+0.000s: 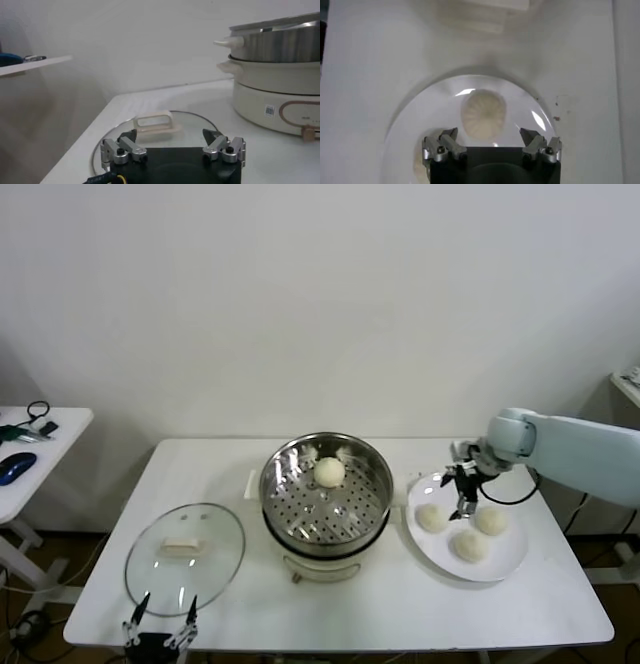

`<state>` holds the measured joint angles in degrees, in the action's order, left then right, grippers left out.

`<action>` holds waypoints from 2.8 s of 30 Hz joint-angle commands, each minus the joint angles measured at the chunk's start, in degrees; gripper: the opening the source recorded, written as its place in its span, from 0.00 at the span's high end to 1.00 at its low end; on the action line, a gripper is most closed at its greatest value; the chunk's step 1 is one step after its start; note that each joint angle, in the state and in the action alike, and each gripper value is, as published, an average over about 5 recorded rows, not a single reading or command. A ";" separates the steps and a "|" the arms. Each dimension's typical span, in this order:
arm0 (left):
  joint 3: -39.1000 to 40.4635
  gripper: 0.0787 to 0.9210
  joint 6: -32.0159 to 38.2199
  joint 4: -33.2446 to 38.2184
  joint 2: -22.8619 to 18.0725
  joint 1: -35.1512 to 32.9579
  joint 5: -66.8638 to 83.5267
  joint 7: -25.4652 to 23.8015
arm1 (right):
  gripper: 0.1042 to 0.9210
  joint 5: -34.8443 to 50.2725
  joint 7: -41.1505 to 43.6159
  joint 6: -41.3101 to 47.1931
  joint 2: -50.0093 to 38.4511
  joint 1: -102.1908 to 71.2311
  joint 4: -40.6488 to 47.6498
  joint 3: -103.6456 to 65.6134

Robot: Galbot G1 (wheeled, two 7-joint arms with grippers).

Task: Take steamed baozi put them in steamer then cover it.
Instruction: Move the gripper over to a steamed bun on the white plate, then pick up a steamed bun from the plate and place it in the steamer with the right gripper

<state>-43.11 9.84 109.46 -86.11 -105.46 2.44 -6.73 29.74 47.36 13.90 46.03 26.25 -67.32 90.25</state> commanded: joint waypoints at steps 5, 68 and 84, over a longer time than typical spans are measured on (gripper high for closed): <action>0.13 0.12 0.19 -0.04 -0.32 -0.05 -0.39 0.06 | 0.12 -2.61 -2.27 3.15 2.74 -7.55 3.76 -5.01; 1.49 0.12 1.24 1.64 -1.16 -1.48 -3.21 0.68 | 0.33 19.75 -8.78 14.34 31.78 8.99 -3.98 -1.98; 1.82 0.12 1.20 1.15 -1.13 -0.96 -3.43 0.60 | 0.33 18.92 -9.64 14.90 32.58 7.00 -2.62 -1.97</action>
<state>-41.37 11.10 110.75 -87.32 -106.51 -0.93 -6.08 49.06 38.32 28.41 77.26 35.26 -71.82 88.70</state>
